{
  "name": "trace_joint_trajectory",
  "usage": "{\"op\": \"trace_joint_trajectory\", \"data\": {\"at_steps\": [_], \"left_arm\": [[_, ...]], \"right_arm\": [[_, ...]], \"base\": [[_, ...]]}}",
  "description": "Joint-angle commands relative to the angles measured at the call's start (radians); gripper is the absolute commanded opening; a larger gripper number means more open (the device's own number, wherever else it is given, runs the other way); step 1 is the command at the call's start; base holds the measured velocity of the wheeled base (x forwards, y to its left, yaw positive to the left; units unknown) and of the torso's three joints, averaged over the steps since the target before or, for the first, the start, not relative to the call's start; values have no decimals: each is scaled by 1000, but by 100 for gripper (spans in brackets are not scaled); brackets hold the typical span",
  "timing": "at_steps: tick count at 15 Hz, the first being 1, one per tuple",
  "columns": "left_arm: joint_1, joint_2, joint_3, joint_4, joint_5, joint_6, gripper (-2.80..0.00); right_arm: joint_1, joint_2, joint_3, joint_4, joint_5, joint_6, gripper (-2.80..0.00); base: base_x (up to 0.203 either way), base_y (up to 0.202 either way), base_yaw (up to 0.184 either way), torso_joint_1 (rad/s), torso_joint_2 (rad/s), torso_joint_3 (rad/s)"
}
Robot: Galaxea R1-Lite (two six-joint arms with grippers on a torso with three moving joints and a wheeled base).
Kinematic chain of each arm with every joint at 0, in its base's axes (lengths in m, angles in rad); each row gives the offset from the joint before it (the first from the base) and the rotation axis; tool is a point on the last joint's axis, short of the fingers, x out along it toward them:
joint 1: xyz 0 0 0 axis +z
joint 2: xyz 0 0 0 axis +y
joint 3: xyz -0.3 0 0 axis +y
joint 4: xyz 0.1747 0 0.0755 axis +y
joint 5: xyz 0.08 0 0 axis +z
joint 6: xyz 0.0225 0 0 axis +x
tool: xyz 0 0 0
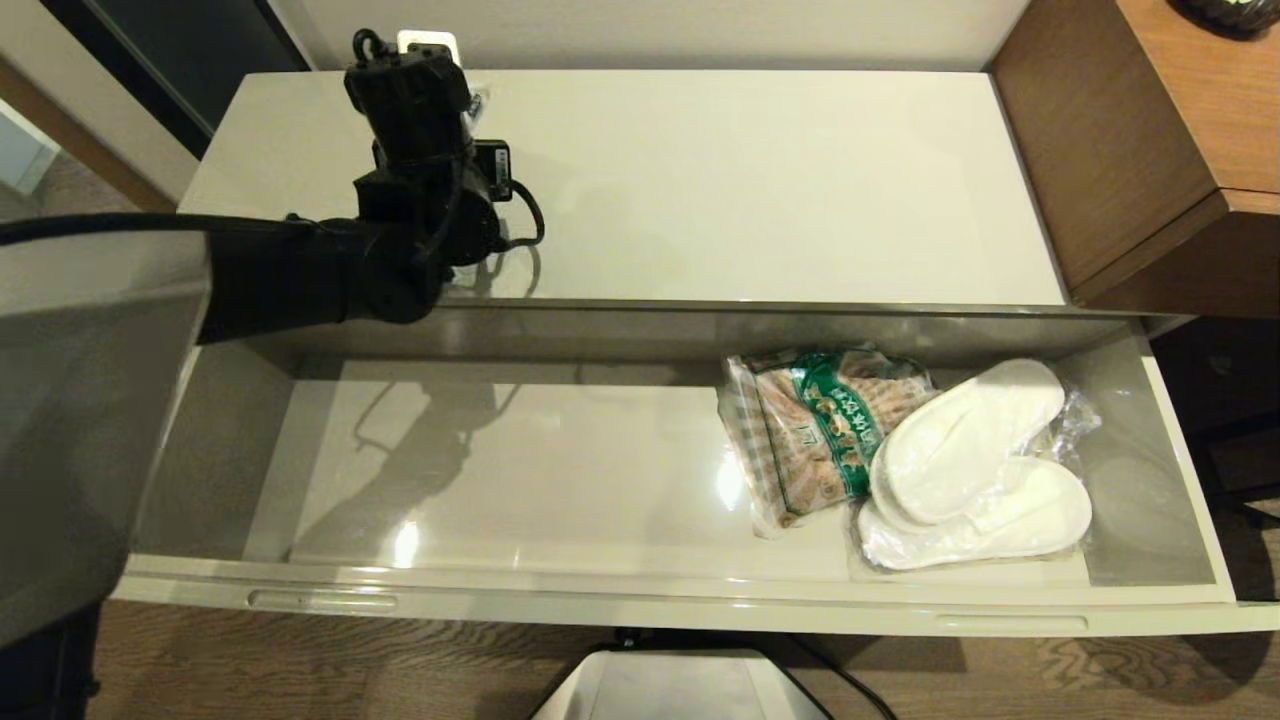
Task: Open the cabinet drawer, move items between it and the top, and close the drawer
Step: Place the tissue on the table
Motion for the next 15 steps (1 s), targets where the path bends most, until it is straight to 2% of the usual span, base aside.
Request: {"op": "trace_joint_trajectory", "data": {"at_steps": [1,12,13,15], "left_arm": [[-8,39,2,-63,26,17,0],[-29,-32,5,-61,27,12,0],[-29,-61,42,-58,31,10,0],[-28,-203,213,-50,33,8,0]], "right_arm": [[1,-14,2,0,0,0,-280],[1,-15,2,0,0,0,-280],[0,-16,2,0,0,0,-280],[2,-16,2,0,0,0,-280]], "base": [[0,0,0,0,0,0],[0,0,0,0,0,0],[0,0,0,0,0,0],[0,0,0,0,0,0]]}}
